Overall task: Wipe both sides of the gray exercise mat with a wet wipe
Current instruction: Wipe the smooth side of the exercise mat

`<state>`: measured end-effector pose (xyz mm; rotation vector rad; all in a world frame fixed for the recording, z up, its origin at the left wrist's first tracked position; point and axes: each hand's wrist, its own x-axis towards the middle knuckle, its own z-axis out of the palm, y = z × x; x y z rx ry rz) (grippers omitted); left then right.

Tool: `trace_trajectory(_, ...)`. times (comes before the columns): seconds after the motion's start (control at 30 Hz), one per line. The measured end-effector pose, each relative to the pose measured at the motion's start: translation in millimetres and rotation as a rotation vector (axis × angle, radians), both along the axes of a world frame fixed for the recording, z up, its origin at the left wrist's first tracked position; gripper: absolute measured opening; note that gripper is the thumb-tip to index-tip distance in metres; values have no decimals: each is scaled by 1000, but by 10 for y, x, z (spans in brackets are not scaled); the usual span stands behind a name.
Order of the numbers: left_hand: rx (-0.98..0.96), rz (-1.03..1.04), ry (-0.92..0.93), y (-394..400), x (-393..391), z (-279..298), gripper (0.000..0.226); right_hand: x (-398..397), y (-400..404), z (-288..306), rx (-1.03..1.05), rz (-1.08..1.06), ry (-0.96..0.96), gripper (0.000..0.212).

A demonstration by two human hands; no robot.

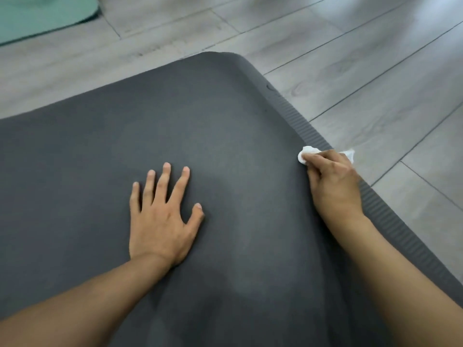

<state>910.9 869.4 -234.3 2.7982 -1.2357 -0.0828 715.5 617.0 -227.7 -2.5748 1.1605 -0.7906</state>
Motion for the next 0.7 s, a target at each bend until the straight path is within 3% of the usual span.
trace_trajectory(0.23, 33, -7, 21, -14, 29, 17, 76, 1202, -578, 11, 11, 81, 40, 18)
trace_trajectory(0.7, -34, -34, 85, -31, 72, 41, 82, 3310, -1265, 216, -14, 221, 345, 29)
